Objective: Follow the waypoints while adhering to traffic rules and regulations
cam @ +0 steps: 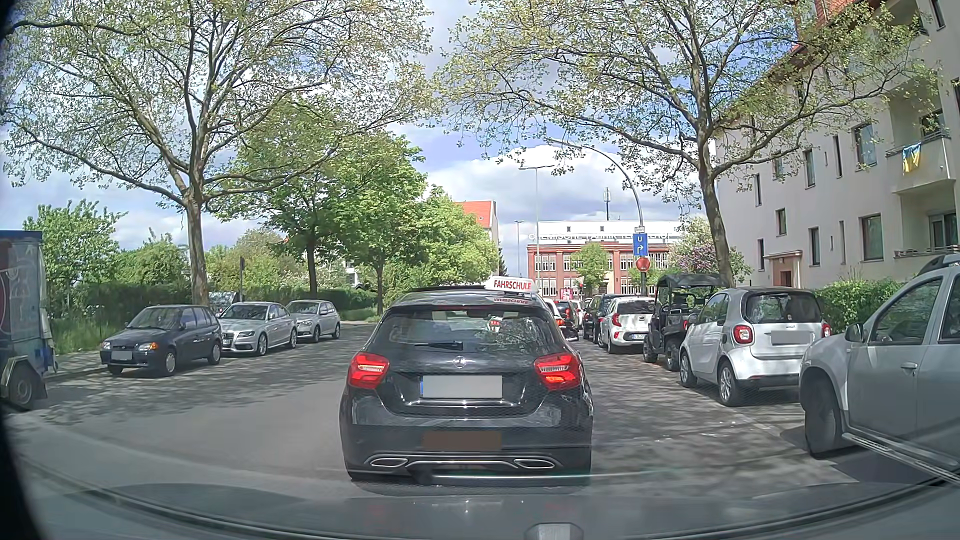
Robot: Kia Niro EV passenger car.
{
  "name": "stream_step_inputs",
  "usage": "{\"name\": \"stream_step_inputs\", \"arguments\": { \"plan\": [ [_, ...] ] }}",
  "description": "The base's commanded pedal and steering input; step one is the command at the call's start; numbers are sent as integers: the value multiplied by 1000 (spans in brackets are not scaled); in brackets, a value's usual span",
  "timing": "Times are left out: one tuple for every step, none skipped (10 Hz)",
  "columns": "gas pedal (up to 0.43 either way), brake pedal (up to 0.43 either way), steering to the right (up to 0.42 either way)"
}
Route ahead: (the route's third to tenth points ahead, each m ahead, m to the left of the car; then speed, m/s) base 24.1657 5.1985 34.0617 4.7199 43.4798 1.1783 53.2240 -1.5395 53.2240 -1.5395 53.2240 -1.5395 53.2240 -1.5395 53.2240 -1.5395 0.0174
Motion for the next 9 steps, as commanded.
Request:
{"name": "stream_step_inputs", "arguments": {
  "plan": [
    [0, 402, 2],
    [0, 463, 3],
    [0, 470, 3],
    [0, 482, 2],
    [0, 476, 3],
    [0, 476, 2],
    [0, 463, 2],
    [0, 463, 3],
    [0, 463, 2]
  ]
}}
